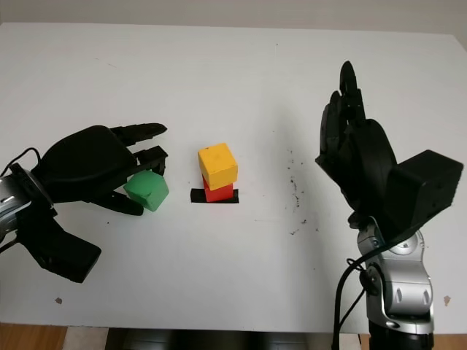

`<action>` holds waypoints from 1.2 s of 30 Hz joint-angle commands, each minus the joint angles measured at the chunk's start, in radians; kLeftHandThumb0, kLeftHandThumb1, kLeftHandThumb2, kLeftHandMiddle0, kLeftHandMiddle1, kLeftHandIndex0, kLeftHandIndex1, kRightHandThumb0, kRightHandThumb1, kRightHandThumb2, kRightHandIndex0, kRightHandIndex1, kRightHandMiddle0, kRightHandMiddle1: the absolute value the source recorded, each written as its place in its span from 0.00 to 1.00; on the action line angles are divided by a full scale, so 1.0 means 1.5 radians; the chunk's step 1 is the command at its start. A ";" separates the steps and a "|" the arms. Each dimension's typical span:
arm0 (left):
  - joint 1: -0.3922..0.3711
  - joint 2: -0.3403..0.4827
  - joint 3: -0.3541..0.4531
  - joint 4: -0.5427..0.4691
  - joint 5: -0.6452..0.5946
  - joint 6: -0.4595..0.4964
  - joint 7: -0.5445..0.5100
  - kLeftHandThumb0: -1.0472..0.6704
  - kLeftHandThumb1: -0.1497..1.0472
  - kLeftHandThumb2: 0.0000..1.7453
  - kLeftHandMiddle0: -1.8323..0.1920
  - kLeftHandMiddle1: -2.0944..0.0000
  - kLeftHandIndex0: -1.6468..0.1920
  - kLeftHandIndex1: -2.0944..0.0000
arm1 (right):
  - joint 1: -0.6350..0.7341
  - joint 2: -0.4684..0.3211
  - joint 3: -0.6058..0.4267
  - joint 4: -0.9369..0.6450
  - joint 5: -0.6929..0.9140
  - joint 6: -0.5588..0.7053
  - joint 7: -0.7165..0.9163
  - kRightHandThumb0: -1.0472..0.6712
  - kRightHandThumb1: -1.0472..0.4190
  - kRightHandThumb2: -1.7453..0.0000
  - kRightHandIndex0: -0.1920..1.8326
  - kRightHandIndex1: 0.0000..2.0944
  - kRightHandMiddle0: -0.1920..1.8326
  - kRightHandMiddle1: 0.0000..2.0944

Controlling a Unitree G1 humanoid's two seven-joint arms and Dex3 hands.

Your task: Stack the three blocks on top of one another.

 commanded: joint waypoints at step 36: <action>-0.182 -0.043 0.115 0.062 -0.436 0.164 -0.202 0.41 1.00 0.09 0.77 0.97 0.72 0.46 | -0.010 0.003 0.010 0.025 -0.009 -0.049 0.009 0.19 0.00 0.62 0.00 0.00 0.00 0.00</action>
